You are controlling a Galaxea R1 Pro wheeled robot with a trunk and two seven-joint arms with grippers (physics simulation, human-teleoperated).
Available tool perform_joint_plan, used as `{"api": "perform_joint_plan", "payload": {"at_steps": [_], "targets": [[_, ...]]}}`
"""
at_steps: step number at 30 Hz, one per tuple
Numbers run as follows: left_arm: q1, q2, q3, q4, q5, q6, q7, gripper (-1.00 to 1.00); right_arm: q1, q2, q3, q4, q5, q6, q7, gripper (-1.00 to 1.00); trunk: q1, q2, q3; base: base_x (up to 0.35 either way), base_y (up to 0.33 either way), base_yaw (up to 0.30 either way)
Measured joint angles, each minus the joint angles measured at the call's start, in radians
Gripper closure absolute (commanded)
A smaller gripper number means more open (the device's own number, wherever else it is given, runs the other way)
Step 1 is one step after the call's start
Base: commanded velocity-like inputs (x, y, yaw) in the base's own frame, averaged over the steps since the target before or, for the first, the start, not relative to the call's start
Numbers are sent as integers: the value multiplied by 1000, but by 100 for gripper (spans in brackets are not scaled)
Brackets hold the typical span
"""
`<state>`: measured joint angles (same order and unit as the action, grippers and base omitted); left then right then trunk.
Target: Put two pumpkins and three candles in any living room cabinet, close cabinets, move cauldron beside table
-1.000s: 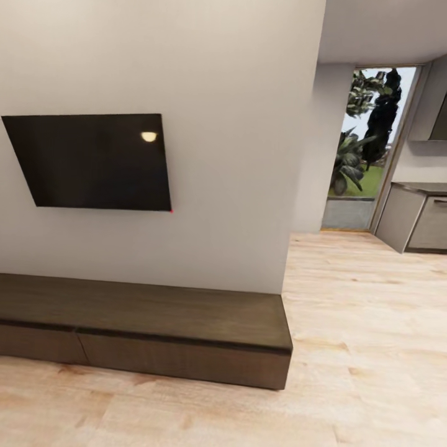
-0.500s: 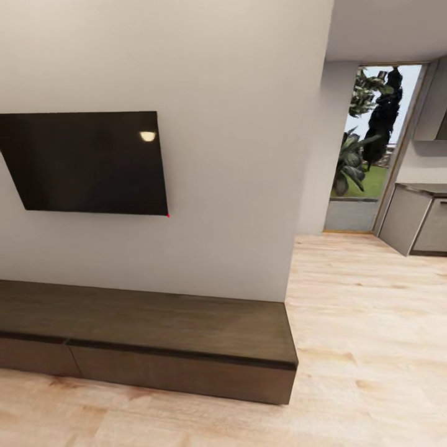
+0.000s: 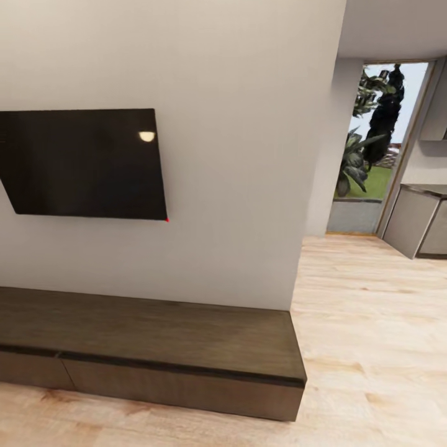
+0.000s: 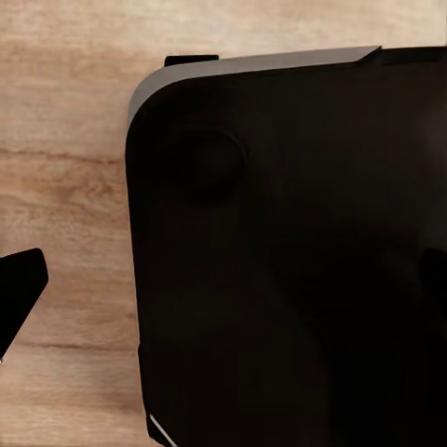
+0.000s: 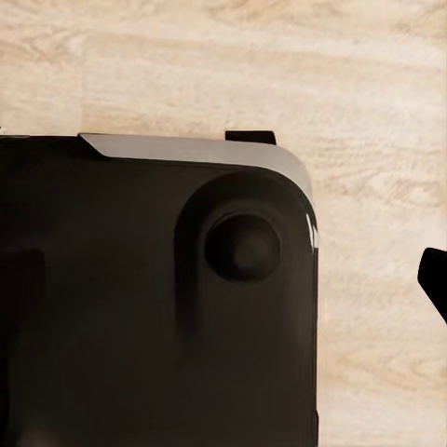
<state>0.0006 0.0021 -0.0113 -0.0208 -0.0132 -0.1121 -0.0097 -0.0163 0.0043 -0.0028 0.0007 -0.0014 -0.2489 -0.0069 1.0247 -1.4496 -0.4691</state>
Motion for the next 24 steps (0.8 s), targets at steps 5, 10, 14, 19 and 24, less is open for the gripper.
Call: {"api": "perform_joint_plan", "payload": {"at_steps": [5,10,14,19,24], "targets": [[0,2,0,0,1,0,0,-100,0,1,0,-1,0,1,0,-100,0,0,0,183,0,0],[0,2,0,0,0,-1,0,-100,0,-1,0,0,1,2,0,-100,0,0,0,215,0,0],[0,3,-1,0,0,-5,0,-100,0,-1,0,0,0,1,0,-100,0,0,0,87,0,0],[0,4,-1,0,1,-38,0,-100,0,-1,0,0,2,3,0,-100,0,0,0,24,0,0],[0,4,-1,0,1,-46,0,-100,0,0,1,0,3,2,1,-100,0,0,0,202,60,0]]}}
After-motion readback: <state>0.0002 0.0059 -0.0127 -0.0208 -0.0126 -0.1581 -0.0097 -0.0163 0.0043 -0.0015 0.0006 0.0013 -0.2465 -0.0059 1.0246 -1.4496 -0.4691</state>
